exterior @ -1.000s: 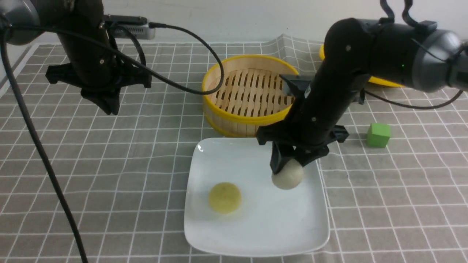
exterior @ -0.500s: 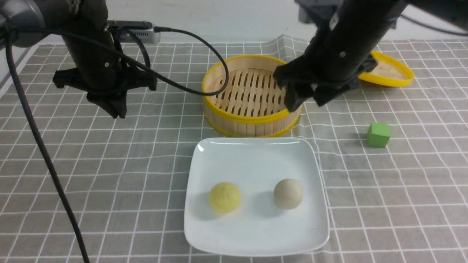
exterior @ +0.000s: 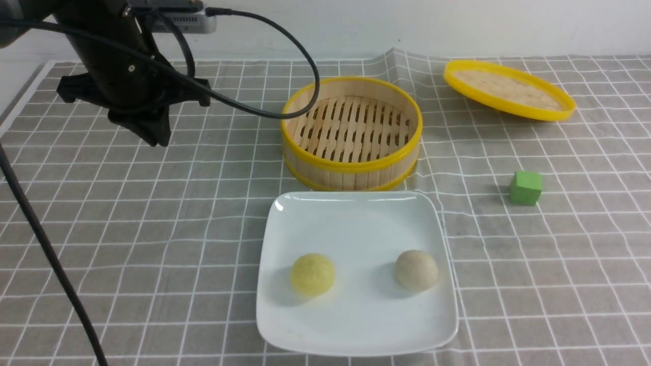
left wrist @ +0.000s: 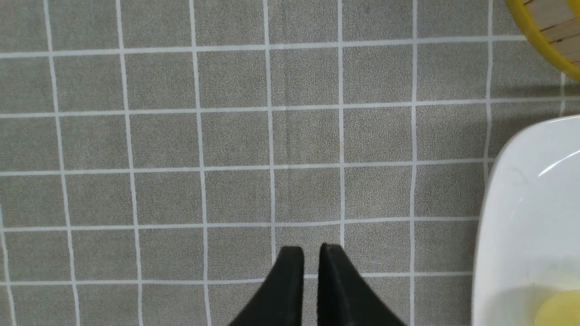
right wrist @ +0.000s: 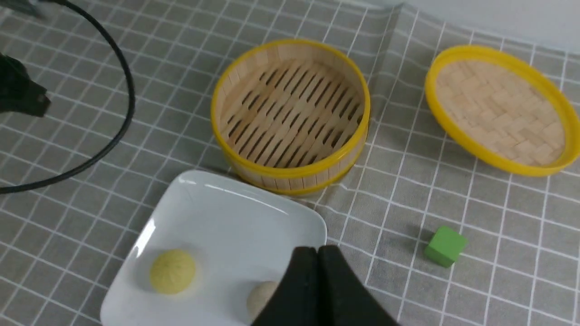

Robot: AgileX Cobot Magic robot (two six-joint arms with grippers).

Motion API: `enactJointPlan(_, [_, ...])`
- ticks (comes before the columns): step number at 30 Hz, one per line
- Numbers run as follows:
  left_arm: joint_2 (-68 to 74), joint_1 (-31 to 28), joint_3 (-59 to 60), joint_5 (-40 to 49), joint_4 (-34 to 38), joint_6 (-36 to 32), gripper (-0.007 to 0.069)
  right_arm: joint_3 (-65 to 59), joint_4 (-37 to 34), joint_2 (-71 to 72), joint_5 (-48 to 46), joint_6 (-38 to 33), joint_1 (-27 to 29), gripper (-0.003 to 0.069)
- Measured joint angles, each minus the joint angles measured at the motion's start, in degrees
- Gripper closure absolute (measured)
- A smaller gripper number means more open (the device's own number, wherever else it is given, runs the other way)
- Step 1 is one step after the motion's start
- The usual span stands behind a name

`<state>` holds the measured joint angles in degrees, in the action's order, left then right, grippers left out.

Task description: Put the steamed buns into the plate on the grey tablecloth.

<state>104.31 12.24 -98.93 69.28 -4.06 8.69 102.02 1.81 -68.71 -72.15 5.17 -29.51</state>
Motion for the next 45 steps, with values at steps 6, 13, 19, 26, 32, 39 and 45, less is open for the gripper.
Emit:
enactJointPlan(6, [0.0, 0.1, 0.0, 0.0, -0.1, 0.0, 0.0552, -20.5, 0.1, 21.4, 2.2, 2.6, 0.0, 0.0674])
enactJointPlan(13, [0.0, 0.1, 0.0, -0.2, -0.1, 0.0, 0.0566, -52.9, 0.2, 42.5, 31.6, 3.6, 0.0, 0.0671])
enactJointPlan(19, [0.0, 0.1, 0.0, -0.2, -0.2, -2.1, 0.0615, -71.9, 0.2, 51.3, 54.5, 3.7, 0.0, 0.0666])
enactJointPlan(26, [0.0, 0.1, 0.0, -0.6, -0.2, -2.4, 0.0616, -73.6, 0.2, 52.1, 59.7, 3.7, 0.0, 0.0665])
enactJointPlan(32, [0.0, 0.1, 0.0, -0.9, -0.2, -2.4, 0.0616, -73.6, 0.4, 52.1, 59.7, 3.7, 0.0, 0.0665])
enactJointPlan(39, [0.0, 0.1, 0.0, -0.9, -0.2, -2.4, 0.0615, -73.6, 0.4, 52.1, 59.7, 3.7, 0.0, 0.0663])
enactJointPlan(45, [0.0, 0.1, 0.0, -0.9, -0.2, -2.4, 0.0607, -76.5, 0.4, 52.5, 60.5, 3.7, 0.0, 0.0659])
